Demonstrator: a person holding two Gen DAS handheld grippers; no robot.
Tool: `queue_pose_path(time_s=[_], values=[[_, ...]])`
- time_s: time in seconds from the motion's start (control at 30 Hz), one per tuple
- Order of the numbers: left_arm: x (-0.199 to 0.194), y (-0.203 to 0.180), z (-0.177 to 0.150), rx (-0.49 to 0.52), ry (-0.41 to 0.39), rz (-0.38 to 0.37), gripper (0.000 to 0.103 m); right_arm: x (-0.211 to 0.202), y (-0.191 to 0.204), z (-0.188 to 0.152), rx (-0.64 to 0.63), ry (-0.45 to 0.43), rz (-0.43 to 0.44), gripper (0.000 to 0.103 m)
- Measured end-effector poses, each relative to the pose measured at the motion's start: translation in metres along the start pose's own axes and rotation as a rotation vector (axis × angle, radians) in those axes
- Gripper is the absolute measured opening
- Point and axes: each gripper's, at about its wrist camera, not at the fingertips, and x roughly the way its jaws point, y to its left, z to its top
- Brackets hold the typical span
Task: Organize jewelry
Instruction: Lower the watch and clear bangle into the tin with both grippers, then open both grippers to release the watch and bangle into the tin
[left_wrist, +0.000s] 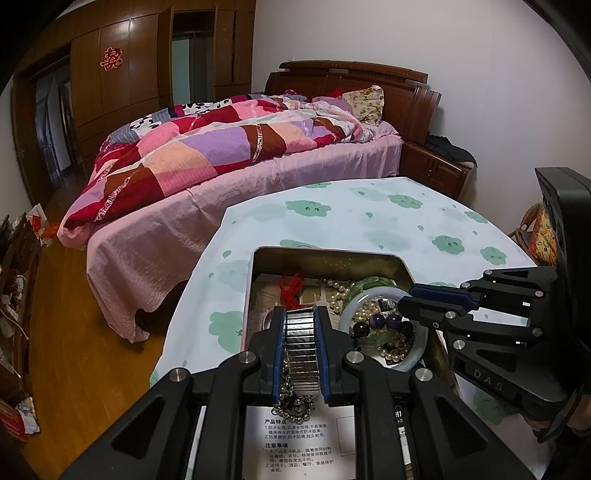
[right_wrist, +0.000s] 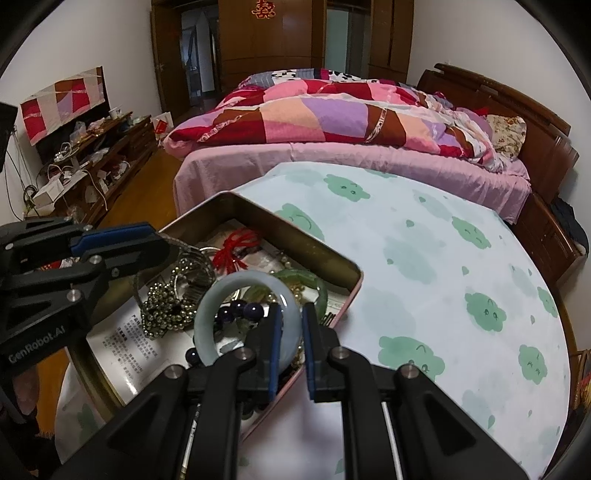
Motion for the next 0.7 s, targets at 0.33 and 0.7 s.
queue_pose_path(time_s=[0.33,0.7], values=[[0.001,0.001,-0.001,-0.001,0.003,0.019,0.017,0.0,-0.002,0.0,0.011,-0.002,0.005,0.014],[-0.017,0.001,0.004,-0.005,-0.056,0.057,0.064,-0.01,-0.013,0.005,0.054,-0.034,0.007,0.033]])
